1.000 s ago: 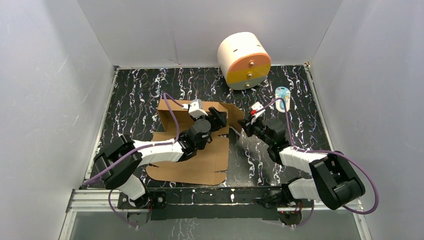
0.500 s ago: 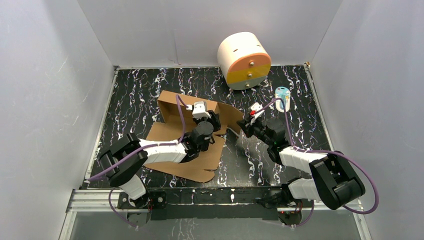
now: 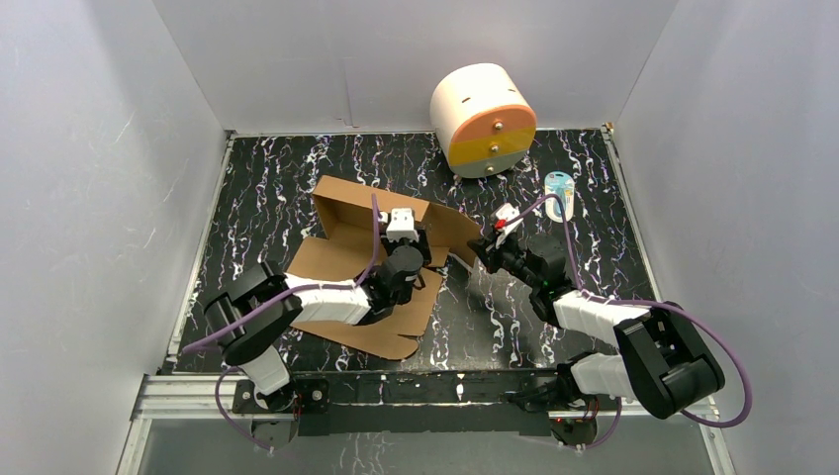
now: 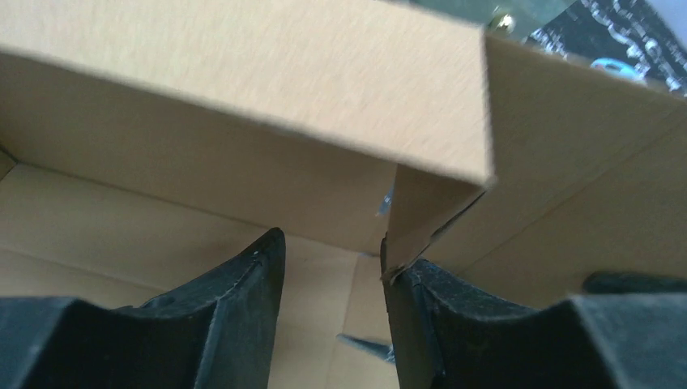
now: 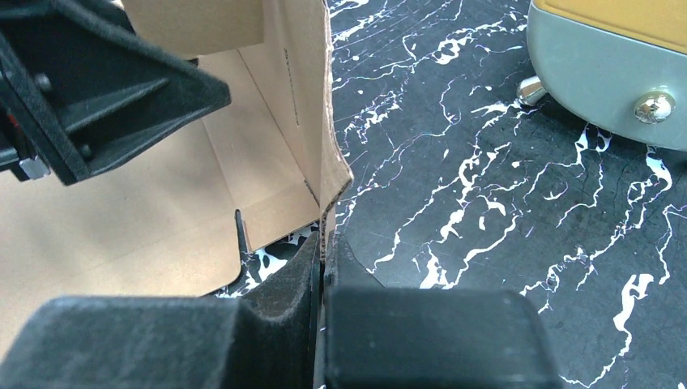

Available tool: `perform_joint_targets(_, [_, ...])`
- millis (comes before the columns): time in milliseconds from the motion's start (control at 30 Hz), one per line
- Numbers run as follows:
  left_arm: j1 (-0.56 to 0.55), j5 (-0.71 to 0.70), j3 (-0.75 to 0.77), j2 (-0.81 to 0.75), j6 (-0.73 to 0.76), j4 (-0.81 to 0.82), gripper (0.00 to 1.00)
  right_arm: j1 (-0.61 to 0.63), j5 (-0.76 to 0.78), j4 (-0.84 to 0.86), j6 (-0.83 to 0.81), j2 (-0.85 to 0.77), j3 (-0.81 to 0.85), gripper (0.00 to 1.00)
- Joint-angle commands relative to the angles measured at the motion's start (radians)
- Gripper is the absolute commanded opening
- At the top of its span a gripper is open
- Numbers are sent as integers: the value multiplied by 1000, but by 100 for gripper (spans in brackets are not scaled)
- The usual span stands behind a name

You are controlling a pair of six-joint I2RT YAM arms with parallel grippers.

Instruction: Fold the paper box

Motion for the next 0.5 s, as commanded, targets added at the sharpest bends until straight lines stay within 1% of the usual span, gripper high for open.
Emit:
perform_joint_targets(0, [2,13,-71,-84,30,14,48,4,-8,48,3,-3,24,4])
perform_joint_targets(167, [-20,97,-152,-164,36,13,59,7,0,45,1,-1,26,4])
perform_joint_targets(267, [-47,141,-195,-176,46,15,64,8,1,44,1,1,27,4])
perform_joint_targets(333, [-67,145,-205,-157,51,14,66,8,2,44,1,3,27,4])
perform_joint_targets(467, [-97,149,-187,-63,78,51,72,8,2,46,2,7,27,4])
